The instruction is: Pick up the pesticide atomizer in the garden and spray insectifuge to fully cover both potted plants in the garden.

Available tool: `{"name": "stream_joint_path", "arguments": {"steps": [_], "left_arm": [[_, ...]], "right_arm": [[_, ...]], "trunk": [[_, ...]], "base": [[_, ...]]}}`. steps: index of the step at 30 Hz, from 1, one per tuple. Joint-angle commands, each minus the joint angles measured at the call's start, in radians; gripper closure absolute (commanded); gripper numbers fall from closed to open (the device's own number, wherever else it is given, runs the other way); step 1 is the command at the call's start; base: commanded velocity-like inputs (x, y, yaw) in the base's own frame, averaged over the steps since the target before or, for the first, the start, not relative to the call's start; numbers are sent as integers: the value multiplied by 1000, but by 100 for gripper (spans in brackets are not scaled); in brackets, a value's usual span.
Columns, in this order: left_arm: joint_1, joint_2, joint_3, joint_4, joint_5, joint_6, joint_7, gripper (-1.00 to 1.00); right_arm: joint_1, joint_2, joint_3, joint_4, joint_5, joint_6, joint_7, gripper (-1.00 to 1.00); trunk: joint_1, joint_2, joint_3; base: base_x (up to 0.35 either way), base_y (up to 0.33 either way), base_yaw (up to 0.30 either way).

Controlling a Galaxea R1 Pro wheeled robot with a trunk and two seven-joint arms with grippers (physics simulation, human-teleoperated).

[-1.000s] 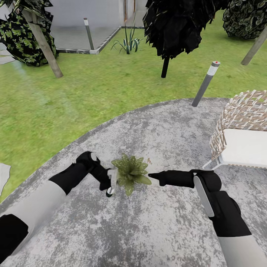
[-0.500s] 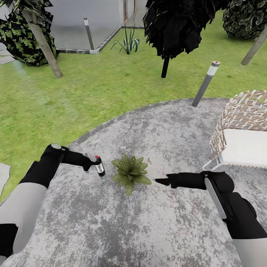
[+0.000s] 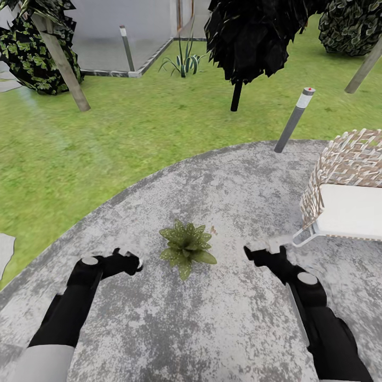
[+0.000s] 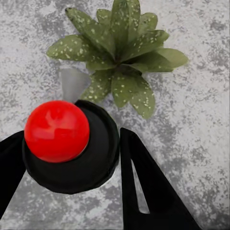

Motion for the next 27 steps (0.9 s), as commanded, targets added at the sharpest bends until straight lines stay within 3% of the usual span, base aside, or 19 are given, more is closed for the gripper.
{"name": "stream_joint_path", "arguments": {"steps": [1, 4, 8, 10, 15, 23, 27], "left_arm": [[17, -4, 2, -3, -4, 3, 13, 100], [56, -11, 2, -4, -2, 2, 41, 100], [67, -11, -1, -1, 2, 2, 46, 100], [80, -10, -1, -2, 1, 2, 47, 100], [94, -10, 3, 1, 4, 2, 45, 100], [99, -12, 4, 0, 7, 4, 42, 100], [145, -10, 5, -4, 12, -7, 35, 100]], "right_arm": [[10, 19, -2, -1, 11, -54, -42, -100], [25, 44, -2, 0, 6, -221, -187, -100], [28, 46, 2, -1, 5, -244, -219, -100], [28, 46, 3, -2, 4, -205, -221, -100], [28, 46, 3, -7, 3, -21, -223, -100], [28, 47, 4, -9, 3, 77, -224, -100], [28, 45, 1, -10, 2, 86, -223, -100]], "trunk": [[0, 0, -1], [0, 0, -1], [0, 0, -1], [0, 0, -1], [0, 0, -1], [0, 0, -1], [0, 0, -1]], "base": [[0, 0, 0], [0, 0, 0], [0, 0, 0], [0, 0, 0], [0, 0, 0], [0, 0, 0], [0, 0, 0]]}}
